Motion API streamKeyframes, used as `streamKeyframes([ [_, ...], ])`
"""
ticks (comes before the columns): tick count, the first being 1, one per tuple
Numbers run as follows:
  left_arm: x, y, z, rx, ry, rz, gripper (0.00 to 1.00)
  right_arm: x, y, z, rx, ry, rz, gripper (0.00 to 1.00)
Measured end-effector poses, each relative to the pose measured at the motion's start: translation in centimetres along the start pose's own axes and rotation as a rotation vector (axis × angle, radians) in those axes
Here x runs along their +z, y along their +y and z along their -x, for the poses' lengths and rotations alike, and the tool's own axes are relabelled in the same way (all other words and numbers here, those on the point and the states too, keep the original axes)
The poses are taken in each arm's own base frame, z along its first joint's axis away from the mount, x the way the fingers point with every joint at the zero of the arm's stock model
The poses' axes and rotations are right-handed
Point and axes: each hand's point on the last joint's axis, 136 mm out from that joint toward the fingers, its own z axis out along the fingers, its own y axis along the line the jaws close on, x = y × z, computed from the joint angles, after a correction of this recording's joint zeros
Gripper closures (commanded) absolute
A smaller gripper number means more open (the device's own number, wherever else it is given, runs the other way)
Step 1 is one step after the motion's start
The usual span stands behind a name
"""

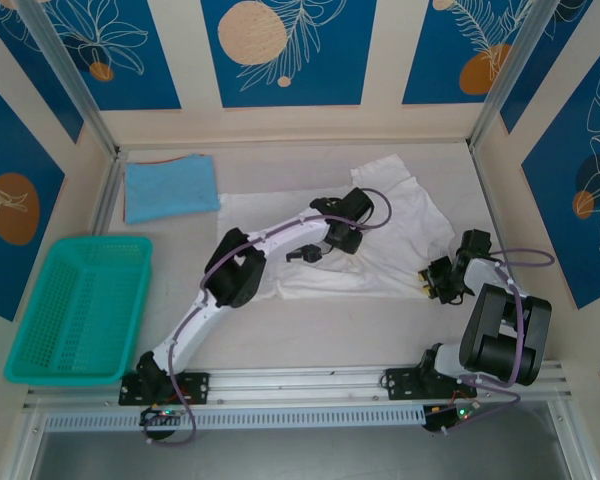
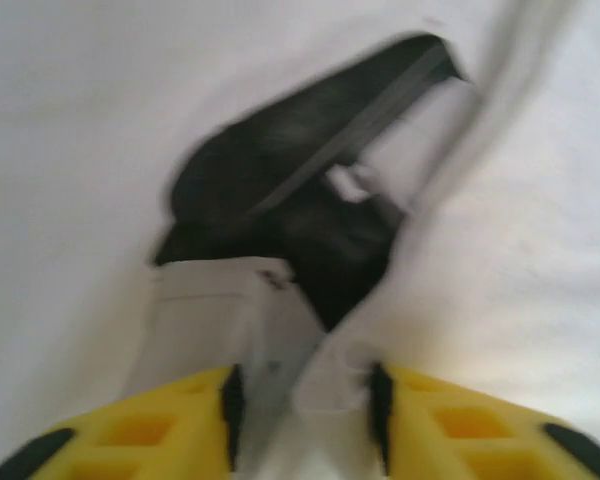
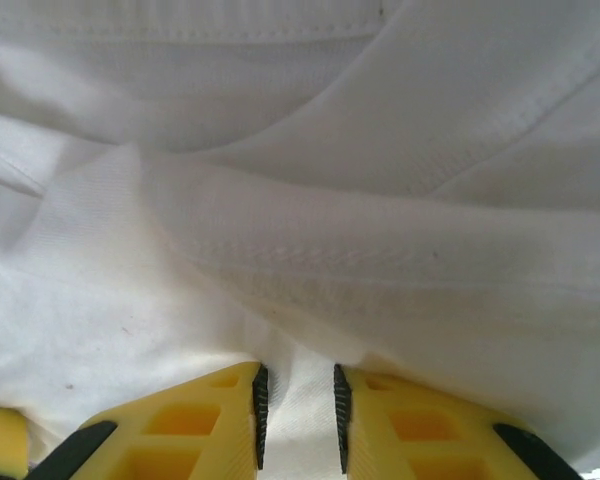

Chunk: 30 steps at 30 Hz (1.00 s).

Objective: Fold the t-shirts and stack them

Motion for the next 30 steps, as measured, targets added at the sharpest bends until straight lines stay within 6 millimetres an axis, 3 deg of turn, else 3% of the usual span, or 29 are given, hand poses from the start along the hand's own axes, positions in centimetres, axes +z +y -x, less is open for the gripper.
streamKeyframes([
  [5, -1.1, 5.5, -0.8, -0.183, 0.021, 0.098, 0.26, -0.3, 0.0, 0.1, 0.004, -0.009, 0.002, 0.66],
  [9, -5.4, 11.3, -3.8, -0.345, 0.03, 0.201, 0.2, -2.1, 0.2, 0.2, -0.013, -0.069, 0.019, 0.63],
  [13, -12.6, 15.8, -6.6, -0.481, -0.052, 0.265, 0.25, -4.7, 1.6, -0.6, -0.099, -0.158, 0.071, 0.63],
  [15, -15.9, 16.9, -7.8, -0.535, -0.109, 0.273, 0.31, -5.4, 2.1, -1.5, -0.151, -0.173, 0.082, 0.65],
  [17, -17.8, 17.4, -9.5, -0.57, -0.142, 0.265, 0.36, -5.5, 2.3, -2.5, -0.193, -0.166, 0.076, 0.67],
  [20, -18.2, 18.0, -13.7, -0.608, -0.117, 0.261, 0.41, -4.6, 1.9, -4.2, -0.25, -0.12, 0.029, 0.69],
  [24, -15.9, 18.8, -20.5, -0.67, 0.027, 0.252, 0.48, -2.8, 0.6, -5.7, -0.305, -0.038, -0.079, 0.7],
  [26, -15.4, 19.0, -22.9, -0.688, 0.081, 0.245, 0.49, -2.2, 0.3, -6.0, -0.315, -0.005, -0.121, 0.71],
  [30, -16.0, 18.5, -24.0, -0.705, 0.084, 0.2, 0.49, -2.0, 0.9, -5.9, -0.324, 0.01, -0.14, 0.68],
])
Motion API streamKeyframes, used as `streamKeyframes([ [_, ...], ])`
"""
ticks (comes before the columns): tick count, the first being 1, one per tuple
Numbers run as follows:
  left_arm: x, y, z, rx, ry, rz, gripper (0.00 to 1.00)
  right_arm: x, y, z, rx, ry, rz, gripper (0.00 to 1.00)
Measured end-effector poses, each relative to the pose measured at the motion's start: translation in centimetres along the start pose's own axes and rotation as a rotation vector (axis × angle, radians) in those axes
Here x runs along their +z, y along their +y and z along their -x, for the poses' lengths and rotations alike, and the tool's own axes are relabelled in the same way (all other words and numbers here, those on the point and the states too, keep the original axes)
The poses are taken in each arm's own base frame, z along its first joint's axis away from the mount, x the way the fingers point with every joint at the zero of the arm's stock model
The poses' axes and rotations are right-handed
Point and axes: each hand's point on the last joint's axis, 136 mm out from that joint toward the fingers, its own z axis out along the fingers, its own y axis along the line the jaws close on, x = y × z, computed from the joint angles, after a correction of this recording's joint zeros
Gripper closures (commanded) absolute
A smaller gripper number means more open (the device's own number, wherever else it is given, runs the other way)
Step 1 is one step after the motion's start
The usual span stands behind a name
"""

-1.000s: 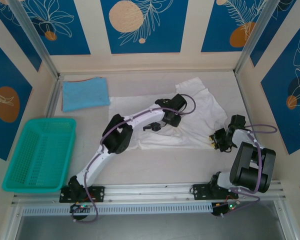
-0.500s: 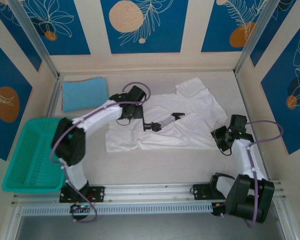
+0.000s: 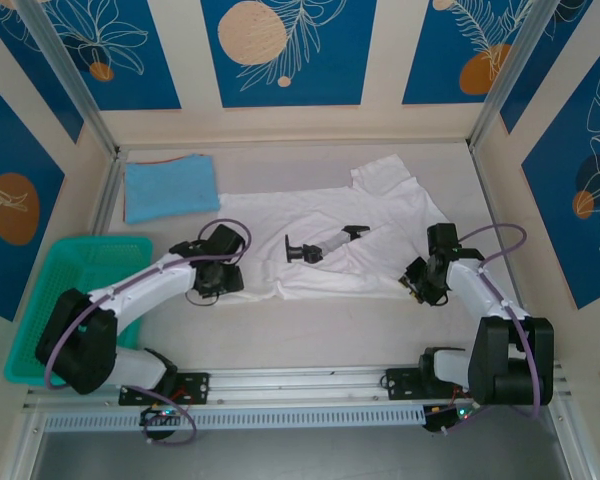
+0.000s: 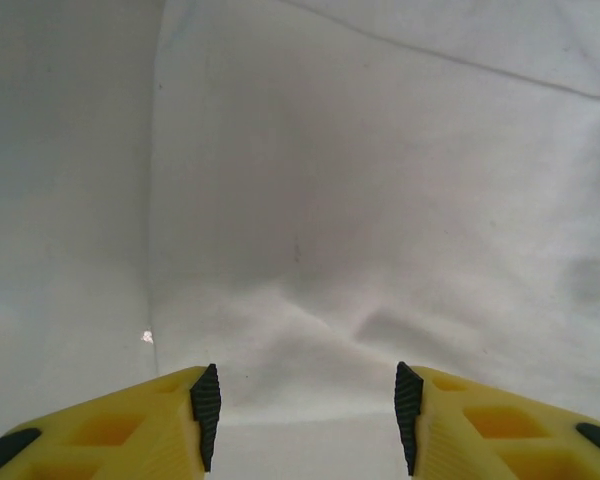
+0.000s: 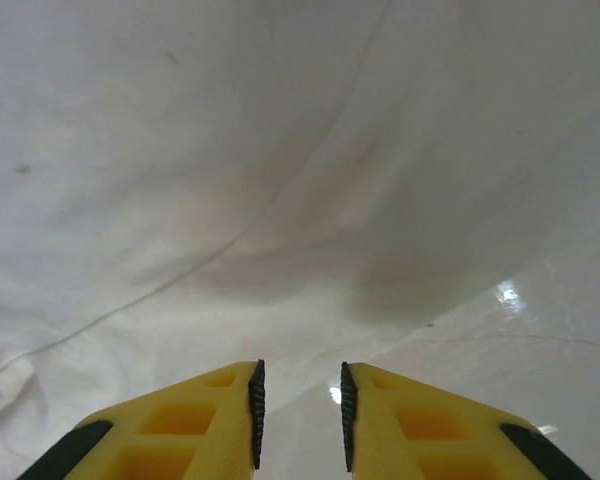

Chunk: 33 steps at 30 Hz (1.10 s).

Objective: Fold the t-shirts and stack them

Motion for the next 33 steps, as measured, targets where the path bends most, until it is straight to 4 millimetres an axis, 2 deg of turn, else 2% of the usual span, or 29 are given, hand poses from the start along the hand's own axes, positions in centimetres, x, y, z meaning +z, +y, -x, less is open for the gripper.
streamKeyframes([
  [3, -0.8, -0.2, 0.3, -0.008, -0.019, -0.028, 0.51, -0.4, 0.5, 0.7, -0.008, -0.026, 0.01, 0.65],
  [7, -0.5, -0.1, 0.0, -0.039, 0.013, -0.036, 0.68, -0.1, 1.2, 1.5, -0.011, -0.061, 0.062, 0.65],
  [9, -0.2, 0.2, -0.6, -0.058, 0.049, -0.033, 0.71, 0.2, 0.9, 1.5, 0.02, -0.045, 0.083, 0.66],
  [13, -0.2, 0.7, -1.8, -0.106, 0.125, -0.034, 0.66, -0.1, 0.8, 1.1, 0.093, -0.016, 0.137, 0.66],
  [16, -0.3, 1.2, -2.6, -0.153, 0.181, -0.029, 0.59, -1.2, 1.2, 0.3, 0.126, -0.02, 0.186, 0.66],
  [20, -0.4, 2.2, -3.2, -0.218, 0.243, -0.024, 0.52, -1.9, 0.9, -0.2, 0.168, -0.023, 0.179, 0.7],
  [28, 2.0, 3.5, -4.4, -0.304, 0.383, 0.017, 0.51, -0.8, -0.6, -0.1, 0.257, 0.001, 0.102, 0.73],
  [33, 2.6, 3.7, -3.9, -0.323, 0.385, 0.009, 0.57, -0.1, -1.2, -0.1, 0.301, 0.003, 0.097, 0.73],
])
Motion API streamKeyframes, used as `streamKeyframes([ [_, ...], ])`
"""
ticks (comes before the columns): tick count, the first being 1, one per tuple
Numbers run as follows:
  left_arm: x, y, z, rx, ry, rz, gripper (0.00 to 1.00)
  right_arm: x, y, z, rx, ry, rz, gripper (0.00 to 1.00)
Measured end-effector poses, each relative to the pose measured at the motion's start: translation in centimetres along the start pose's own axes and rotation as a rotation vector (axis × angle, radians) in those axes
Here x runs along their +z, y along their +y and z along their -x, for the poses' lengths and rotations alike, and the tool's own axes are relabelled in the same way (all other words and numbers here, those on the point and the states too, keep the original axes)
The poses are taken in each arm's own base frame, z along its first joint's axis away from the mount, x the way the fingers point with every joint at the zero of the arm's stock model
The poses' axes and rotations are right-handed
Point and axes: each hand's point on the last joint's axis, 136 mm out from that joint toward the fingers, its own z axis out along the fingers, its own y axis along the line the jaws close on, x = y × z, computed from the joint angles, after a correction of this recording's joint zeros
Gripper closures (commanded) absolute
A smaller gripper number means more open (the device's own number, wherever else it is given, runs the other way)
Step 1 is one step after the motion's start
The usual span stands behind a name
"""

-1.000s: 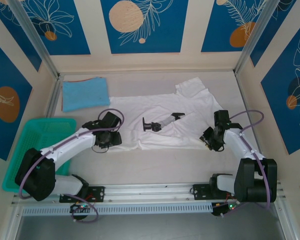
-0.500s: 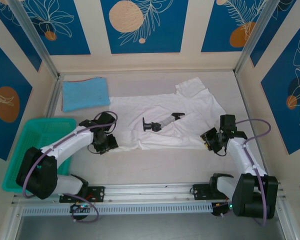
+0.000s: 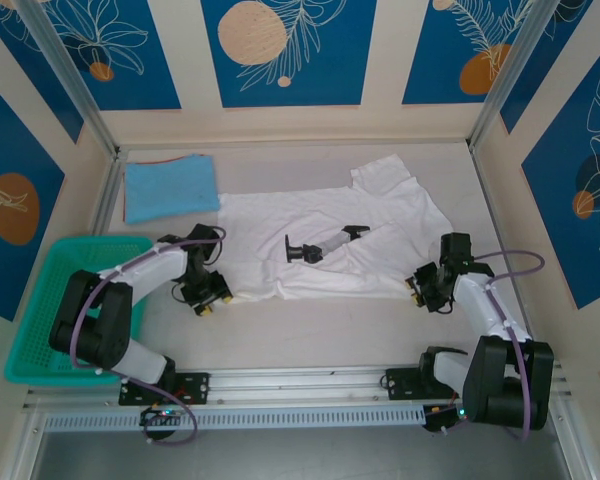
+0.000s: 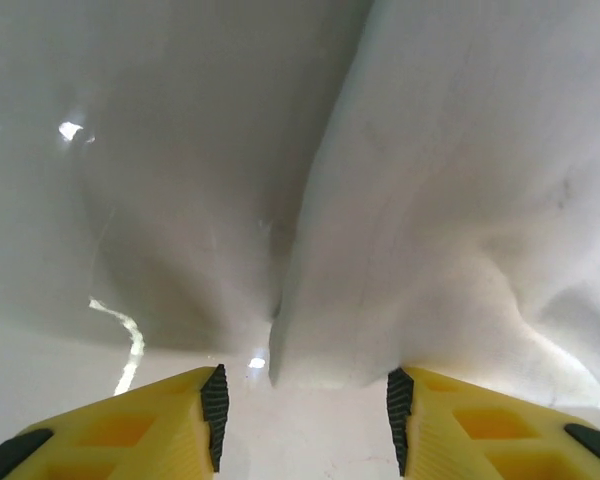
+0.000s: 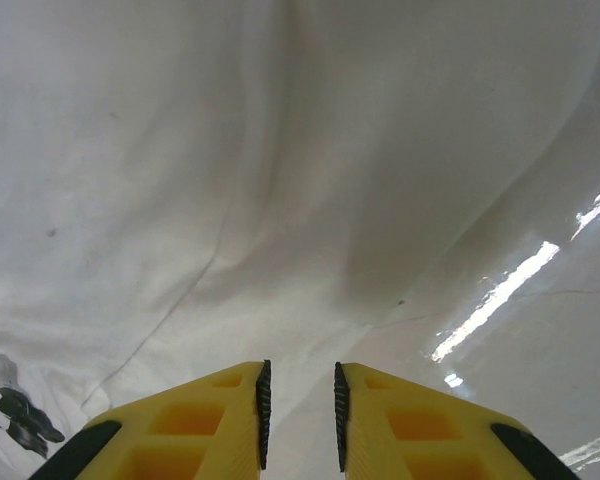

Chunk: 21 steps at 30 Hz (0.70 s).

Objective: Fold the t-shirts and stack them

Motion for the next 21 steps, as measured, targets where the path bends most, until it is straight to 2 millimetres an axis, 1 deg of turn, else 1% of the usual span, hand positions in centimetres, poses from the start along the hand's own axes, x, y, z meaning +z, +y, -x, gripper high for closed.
streamKeyframes([
  [3, 0.7, 0.3, 0.5, -0.019, 0.016, 0.01, 0.67, 0.6, -0.4, 0.0, 0.016, 0.013, -0.023, 0.73],
  [8, 0.7, 0.2, 0.8, -0.018, 0.041, 0.029, 0.88, 1.5, -1.4, 0.4, 0.063, 0.023, -0.08, 0.76],
  [10, 0.6, 0.0, 1.1, -0.011, 0.038, 0.033, 0.93, 1.9, -2.1, 0.7, 0.093, 0.022, -0.112, 0.78],
  [11, 0.5, 0.1, 1.3, -0.011, 0.03, 0.044, 0.95, 2.1, -2.4, 0.9, 0.117, 0.029, -0.13, 0.78],
  [15, 0.0, 0.9, 2.5, -0.01, -0.02, 0.117, 0.97, 2.1, -2.5, 1.3, 0.191, 0.056, -0.165, 0.76],
  [21, -0.1, 2.4, 2.9, -0.018, -0.038, 0.2, 0.97, 2.1, -2.7, 1.6, 0.296, 0.089, -0.173, 0.73],
])
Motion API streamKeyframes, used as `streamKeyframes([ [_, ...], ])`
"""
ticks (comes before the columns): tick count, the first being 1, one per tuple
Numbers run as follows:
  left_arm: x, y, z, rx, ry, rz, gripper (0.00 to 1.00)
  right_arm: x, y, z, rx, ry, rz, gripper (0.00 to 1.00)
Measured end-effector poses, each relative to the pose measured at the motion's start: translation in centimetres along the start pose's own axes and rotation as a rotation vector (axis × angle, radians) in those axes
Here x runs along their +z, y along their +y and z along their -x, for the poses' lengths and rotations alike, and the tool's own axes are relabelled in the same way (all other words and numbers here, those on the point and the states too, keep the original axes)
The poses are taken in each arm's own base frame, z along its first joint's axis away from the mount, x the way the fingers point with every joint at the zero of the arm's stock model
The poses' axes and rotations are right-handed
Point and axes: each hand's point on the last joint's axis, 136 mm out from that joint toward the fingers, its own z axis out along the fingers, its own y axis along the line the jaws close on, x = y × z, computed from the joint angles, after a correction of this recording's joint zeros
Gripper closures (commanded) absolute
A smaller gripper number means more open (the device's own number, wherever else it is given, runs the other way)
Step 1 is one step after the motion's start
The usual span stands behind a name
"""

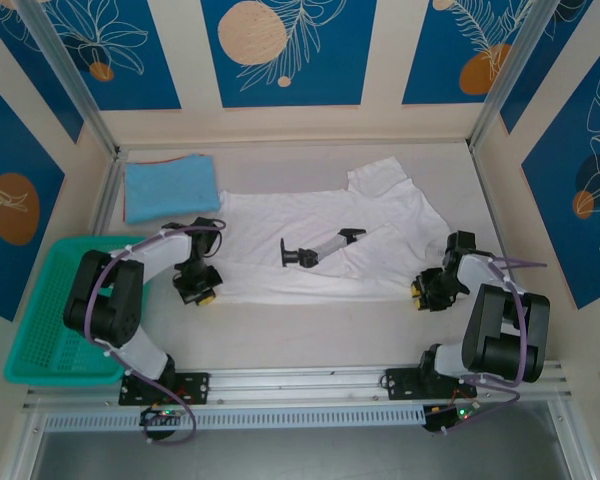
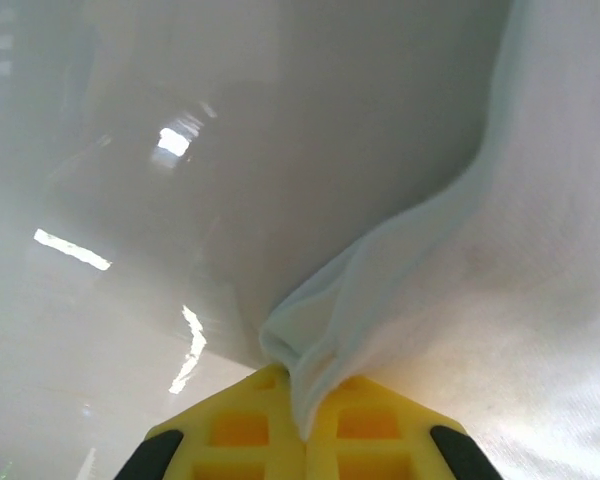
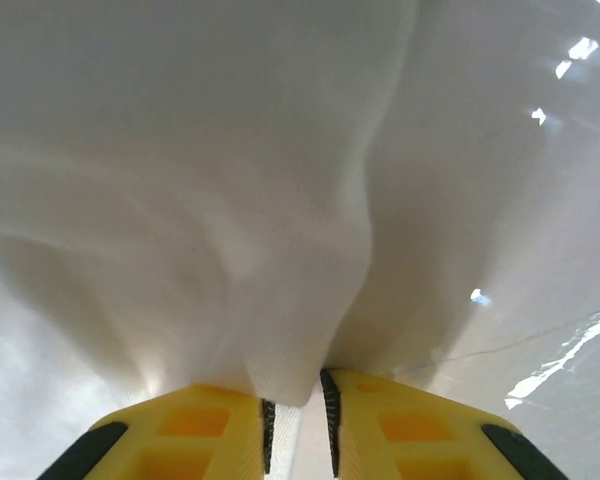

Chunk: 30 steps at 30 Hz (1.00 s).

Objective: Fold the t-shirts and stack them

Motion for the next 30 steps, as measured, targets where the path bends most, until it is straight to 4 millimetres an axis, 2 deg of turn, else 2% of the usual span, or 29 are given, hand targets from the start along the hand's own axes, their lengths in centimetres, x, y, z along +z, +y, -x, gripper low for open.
streamKeyframes([
  [13, 0.3, 0.3, -0.1, 0.053, -0.004, 0.0, 0.84, -0.9, -1.6, 2.2, 0.203, 0.01, 0.049, 0.69],
  [15, 0.3, 0.5, -0.2, 0.058, -0.003, 0.007, 0.73, -1.0, -1.9, 2.4, 0.213, -0.001, 0.042, 0.67],
  [17, 0.2, 1.0, -0.2, 0.062, -0.004, 0.033, 0.54, -1.3, -2.2, 2.7, 0.214, -0.022, 0.028, 0.66],
  [21, -1.3, 2.2, 0.4, 0.058, -0.002, 0.131, 0.34, -2.8, -2.9, 3.5, 0.203, -0.1, -0.049, 0.63],
  [25, -6.0, 1.0, 3.3, 0.041, -0.107, 0.14, 0.34, -6.0, 0.7, 4.1, 0.084, -0.203, -0.009, 0.62],
  [27, -9.0, -0.5, 5.1, 0.036, -0.182, 0.093, 0.4, -7.8, 3.7, 3.8, -0.011, -0.251, 0.045, 0.62],
  [30, -11.8, -2.4, 6.3, 0.046, -0.242, 0.022, 0.53, -9.0, 7.0, 2.8, -0.114, -0.27, 0.081, 0.65],
])
